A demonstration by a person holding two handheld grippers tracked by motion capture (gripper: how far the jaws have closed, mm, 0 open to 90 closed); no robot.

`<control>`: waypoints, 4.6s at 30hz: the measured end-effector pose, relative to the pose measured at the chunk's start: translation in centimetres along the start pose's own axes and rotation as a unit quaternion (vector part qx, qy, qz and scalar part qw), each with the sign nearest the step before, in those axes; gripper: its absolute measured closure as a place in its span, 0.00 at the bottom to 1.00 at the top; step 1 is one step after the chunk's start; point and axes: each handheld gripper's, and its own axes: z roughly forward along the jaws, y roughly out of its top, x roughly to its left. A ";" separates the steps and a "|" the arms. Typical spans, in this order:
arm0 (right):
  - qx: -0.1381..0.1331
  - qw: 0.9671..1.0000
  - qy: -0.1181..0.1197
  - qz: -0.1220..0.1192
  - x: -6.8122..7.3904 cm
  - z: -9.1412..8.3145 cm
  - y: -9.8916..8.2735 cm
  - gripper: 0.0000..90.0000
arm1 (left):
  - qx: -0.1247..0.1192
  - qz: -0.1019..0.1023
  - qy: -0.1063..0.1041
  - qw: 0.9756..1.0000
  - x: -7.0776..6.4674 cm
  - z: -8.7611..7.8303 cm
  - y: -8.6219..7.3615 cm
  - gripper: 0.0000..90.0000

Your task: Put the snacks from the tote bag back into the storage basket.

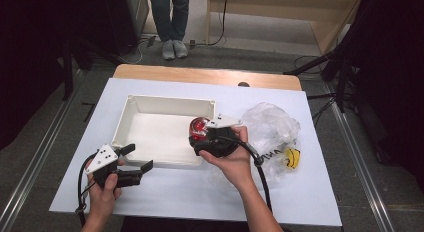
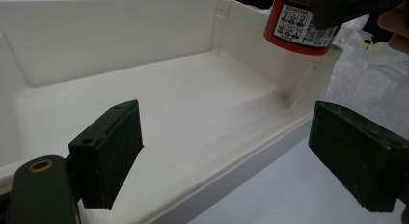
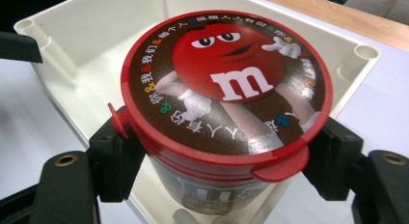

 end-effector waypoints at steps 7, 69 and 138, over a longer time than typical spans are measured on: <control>0.008 1.000 0.000 -0.002 0.1 0.5 -0.4 0.29 | 0.000 0.000 0.000 1.000 0.0 0.0 0.0 0.13; 0.025 0.999 -0.032 0.012 2.5 2.2 -1.0 0.29 | -0.004 -0.002 0.004 1.000 0.1 -0.3 0.2 0.14; 0.002 1.000 -0.002 -0.024 -0.2 -1.7 -0.7 0.23 | -0.005 0.001 0.006 1.000 0.1 -0.3 0.1 0.14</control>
